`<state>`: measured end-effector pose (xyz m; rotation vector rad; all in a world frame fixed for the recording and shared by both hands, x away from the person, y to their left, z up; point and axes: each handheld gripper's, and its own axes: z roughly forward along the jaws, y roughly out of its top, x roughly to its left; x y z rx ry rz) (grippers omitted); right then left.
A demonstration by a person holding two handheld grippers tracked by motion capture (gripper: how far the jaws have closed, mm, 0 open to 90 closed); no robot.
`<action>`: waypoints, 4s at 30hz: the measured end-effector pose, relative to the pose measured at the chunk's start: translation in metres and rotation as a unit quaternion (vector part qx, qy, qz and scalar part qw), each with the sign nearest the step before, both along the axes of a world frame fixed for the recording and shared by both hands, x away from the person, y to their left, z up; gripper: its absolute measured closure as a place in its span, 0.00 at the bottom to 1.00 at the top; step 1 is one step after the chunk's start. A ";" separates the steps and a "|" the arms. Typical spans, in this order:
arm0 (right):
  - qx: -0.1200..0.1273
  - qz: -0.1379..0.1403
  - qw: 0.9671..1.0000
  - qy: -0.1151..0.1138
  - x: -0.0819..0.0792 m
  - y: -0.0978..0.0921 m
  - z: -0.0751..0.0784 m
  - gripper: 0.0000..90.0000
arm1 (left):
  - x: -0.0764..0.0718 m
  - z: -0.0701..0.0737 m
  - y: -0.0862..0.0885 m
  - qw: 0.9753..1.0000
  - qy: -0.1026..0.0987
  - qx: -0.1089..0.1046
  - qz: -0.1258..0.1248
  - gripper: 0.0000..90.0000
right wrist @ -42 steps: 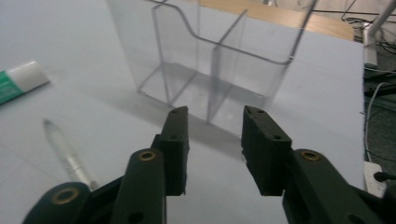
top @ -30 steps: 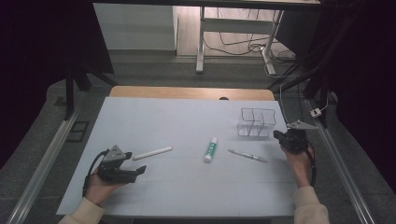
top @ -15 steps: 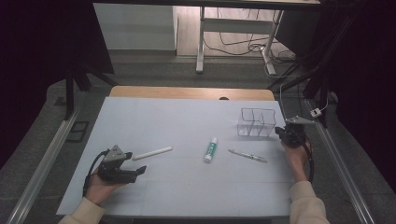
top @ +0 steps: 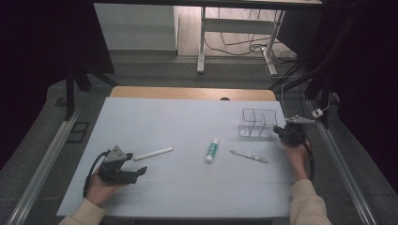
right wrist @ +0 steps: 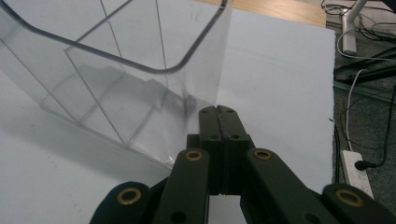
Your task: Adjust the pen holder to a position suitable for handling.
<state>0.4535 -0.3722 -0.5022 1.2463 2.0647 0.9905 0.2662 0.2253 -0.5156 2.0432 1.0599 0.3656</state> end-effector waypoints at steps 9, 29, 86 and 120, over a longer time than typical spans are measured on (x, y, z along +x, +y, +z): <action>0.002 -0.001 1.000 0.001 -0.001 0.001 0.000 0.99 | 0.000 0.000 0.000 1.000 0.000 0.002 0.000 0.21; 0.000 0.023 1.000 -0.001 0.000 0.024 0.001 0.99 | 0.000 -0.001 0.001 1.000 0.001 0.004 0.001 0.21; 0.003 0.076 0.997 0.004 0.017 0.103 0.000 0.99 | 0.000 -0.002 0.001 1.000 0.002 0.011 0.003 0.21; -0.053 0.098 0.994 0.008 0.026 0.156 -0.005 0.99 | 0.001 -0.004 0.002 1.000 0.006 0.011 0.005 0.21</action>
